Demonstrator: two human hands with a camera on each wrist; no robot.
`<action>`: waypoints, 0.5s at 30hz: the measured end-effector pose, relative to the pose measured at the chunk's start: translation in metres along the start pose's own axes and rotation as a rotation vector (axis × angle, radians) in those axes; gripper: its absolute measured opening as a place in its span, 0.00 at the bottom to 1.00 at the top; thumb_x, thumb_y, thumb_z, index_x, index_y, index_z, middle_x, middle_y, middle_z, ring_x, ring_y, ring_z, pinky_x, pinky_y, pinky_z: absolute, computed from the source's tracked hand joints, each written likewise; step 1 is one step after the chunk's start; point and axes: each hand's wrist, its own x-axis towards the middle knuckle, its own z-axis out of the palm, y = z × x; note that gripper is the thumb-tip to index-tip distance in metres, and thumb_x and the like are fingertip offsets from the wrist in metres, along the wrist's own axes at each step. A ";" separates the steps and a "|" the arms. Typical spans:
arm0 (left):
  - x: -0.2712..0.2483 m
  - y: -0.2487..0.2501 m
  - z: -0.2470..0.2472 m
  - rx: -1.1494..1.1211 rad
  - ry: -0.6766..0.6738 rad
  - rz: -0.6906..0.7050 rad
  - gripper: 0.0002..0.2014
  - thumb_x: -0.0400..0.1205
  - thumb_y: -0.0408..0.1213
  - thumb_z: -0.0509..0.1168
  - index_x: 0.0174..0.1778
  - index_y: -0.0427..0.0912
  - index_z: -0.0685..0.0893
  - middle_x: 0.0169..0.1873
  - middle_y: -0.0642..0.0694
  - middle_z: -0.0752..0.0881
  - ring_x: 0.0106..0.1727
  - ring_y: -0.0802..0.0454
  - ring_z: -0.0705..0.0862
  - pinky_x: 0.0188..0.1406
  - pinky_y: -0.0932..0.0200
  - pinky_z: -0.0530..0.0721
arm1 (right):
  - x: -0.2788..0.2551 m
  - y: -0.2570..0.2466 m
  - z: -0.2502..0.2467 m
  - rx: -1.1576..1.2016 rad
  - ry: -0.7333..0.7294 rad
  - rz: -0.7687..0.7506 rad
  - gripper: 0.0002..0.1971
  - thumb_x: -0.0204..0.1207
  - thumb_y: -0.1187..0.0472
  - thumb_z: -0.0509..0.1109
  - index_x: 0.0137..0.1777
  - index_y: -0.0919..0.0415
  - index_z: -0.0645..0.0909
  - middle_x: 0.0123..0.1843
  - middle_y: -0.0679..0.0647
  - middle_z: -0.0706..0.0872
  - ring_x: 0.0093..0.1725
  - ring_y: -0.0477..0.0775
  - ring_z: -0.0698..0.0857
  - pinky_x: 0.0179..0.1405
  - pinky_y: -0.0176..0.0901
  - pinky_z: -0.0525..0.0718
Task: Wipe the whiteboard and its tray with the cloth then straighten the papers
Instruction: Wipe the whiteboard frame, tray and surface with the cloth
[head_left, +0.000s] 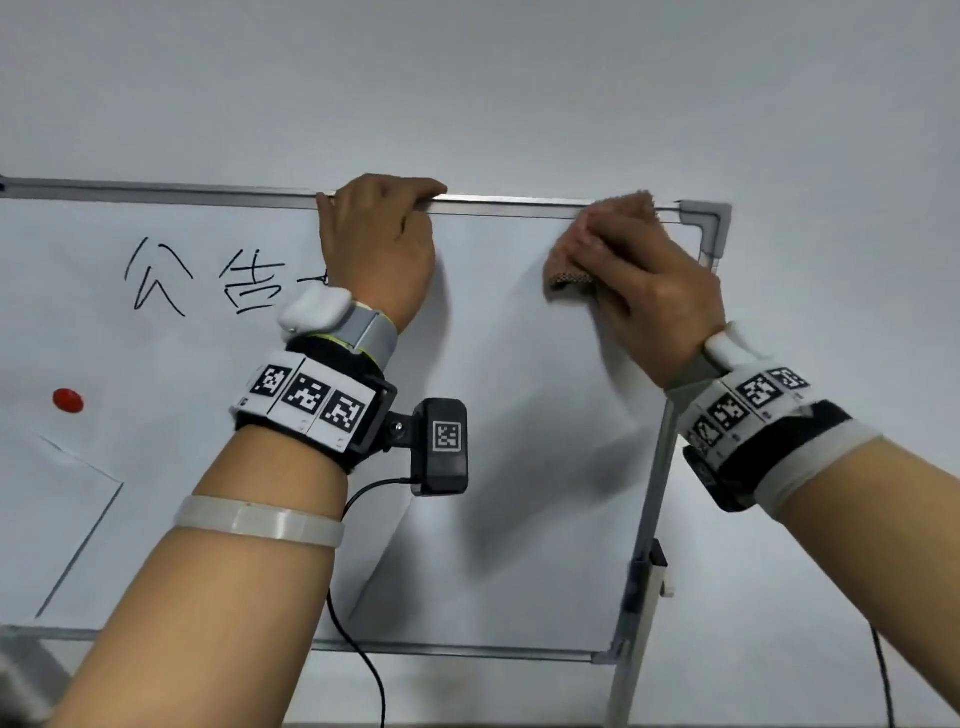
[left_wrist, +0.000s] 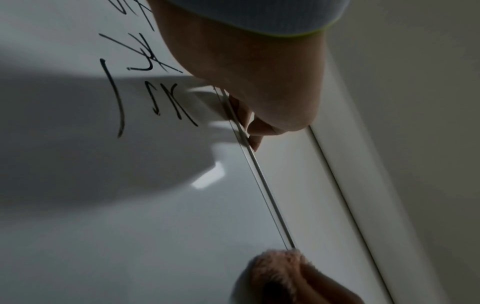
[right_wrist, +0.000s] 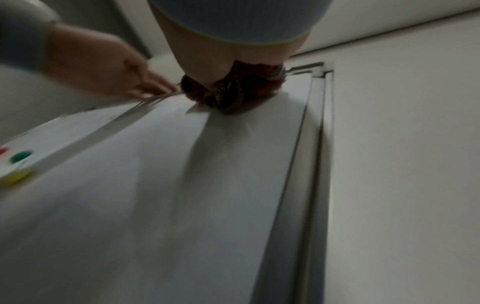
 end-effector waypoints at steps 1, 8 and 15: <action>-0.002 -0.001 0.002 0.017 0.011 -0.002 0.23 0.79 0.41 0.50 0.62 0.60 0.86 0.59 0.52 0.86 0.70 0.48 0.77 0.77 0.33 0.63 | -0.009 0.000 0.001 -0.007 -0.024 0.041 0.17 0.85 0.65 0.66 0.72 0.58 0.83 0.73 0.61 0.83 0.73 0.64 0.82 0.65 0.59 0.85; -0.007 0.005 0.002 0.009 -0.046 -0.041 0.23 0.82 0.37 0.49 0.68 0.55 0.82 0.64 0.51 0.81 0.76 0.52 0.70 0.84 0.37 0.43 | -0.180 -0.070 0.046 0.077 -0.530 -0.055 0.33 0.90 0.55 0.36 0.65 0.48 0.88 0.69 0.51 0.86 0.68 0.56 0.86 0.57 0.55 0.91; -0.017 -0.001 -0.017 -0.084 -0.096 0.051 0.31 0.75 0.44 0.44 0.72 0.55 0.80 0.68 0.51 0.81 0.76 0.50 0.71 0.82 0.31 0.50 | -0.071 -0.074 0.039 0.285 -0.216 -0.095 0.08 0.87 0.64 0.65 0.55 0.58 0.87 0.59 0.52 0.85 0.61 0.51 0.83 0.54 0.47 0.88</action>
